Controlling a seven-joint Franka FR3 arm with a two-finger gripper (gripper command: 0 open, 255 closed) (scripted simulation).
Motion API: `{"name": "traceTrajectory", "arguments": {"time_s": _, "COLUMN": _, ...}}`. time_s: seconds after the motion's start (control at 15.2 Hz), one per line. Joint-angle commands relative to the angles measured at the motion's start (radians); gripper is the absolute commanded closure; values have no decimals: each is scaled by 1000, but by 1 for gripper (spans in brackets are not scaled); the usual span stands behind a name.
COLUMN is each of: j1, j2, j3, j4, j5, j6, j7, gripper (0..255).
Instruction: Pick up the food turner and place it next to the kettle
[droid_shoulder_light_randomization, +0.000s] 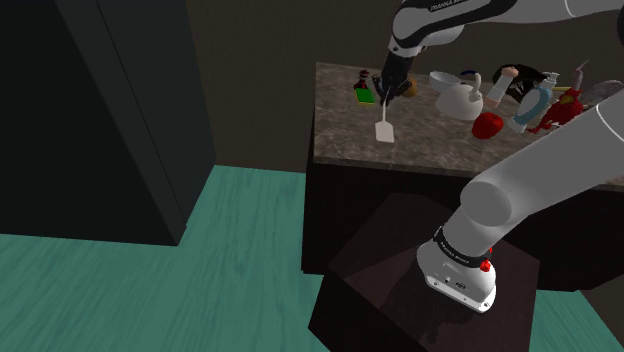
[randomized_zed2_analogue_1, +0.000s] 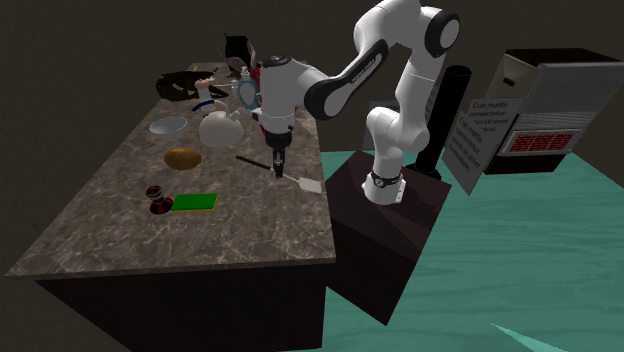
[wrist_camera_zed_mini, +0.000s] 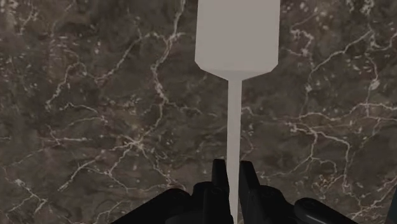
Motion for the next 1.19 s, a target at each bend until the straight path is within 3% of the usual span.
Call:
{"name": "traceTrajectory", "arguments": {"time_s": 0.0, "j1": 0, "j2": -8, "j3": 1, "j4": 22, "j5": 0, "j6": -30, "j7": -1, "gripper": 255}}
{"name": "traceTrajectory", "arguments": {"time_s": 1.12, "j1": 3, "j2": -38, "j3": 9, "j4": 224, "j5": 6, "j6": -262, "j7": -7, "gripper": 255}}
